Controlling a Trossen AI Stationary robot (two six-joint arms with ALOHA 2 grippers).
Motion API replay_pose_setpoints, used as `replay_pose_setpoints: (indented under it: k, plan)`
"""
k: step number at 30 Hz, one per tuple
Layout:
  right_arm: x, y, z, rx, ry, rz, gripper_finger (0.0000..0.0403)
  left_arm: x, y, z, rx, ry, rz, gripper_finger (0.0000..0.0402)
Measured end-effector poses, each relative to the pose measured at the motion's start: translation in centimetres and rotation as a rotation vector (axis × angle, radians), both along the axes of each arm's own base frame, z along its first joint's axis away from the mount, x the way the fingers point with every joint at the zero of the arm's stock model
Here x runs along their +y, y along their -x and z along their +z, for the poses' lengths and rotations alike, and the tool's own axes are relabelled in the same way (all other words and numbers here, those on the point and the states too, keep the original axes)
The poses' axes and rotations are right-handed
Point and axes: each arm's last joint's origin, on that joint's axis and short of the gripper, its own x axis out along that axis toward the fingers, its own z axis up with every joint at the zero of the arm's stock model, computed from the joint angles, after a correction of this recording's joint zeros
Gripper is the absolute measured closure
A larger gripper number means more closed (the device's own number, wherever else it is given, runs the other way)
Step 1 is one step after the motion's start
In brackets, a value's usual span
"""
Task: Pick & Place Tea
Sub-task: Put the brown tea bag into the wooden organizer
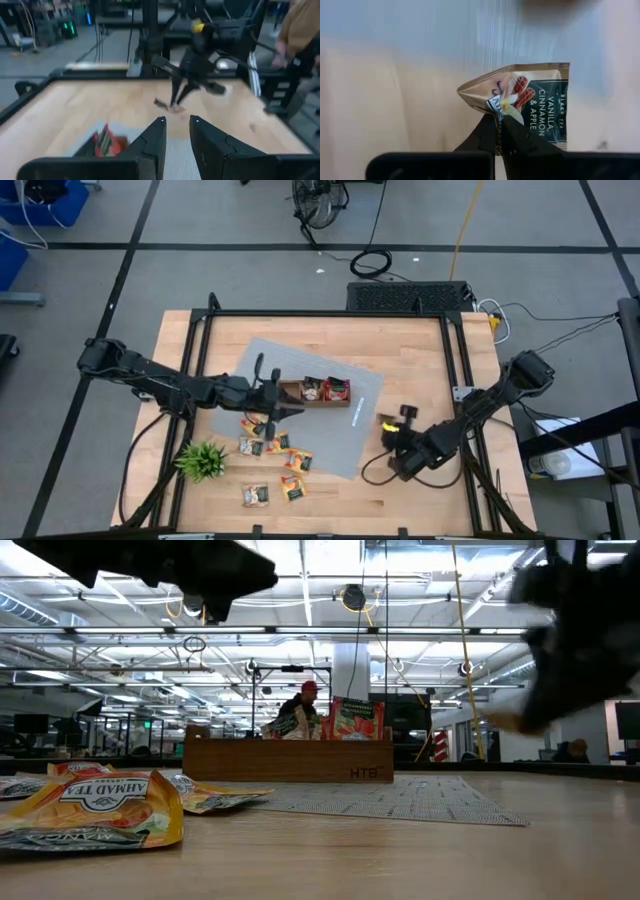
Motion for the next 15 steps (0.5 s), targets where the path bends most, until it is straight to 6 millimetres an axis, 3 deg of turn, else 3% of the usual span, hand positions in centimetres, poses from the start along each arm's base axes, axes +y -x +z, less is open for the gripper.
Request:
replay_pose_setpoints:
  k: [5, 8, 15]
  plan:
    - [-0.4, -1.8, 0.9, -0.12, 0.35, 0.12, 0.0402, 0.0, -0.6, -0.2, -0.033, 0.043, 0.025, 0.0314]
    - [-0.8, -3.2, 1.7, -0.164, 0.498, 0.132, 0.0402, 0.4, -1.2, -0.6, -0.019, 0.095, 0.136, 0.0313]
    - [-2.8, -5.3, 1.9, -0.202, 0.606, 0.145, 0.0402, 1.5, -4.2, -1.6, 0.043, 0.254, 0.162, 0.0313]
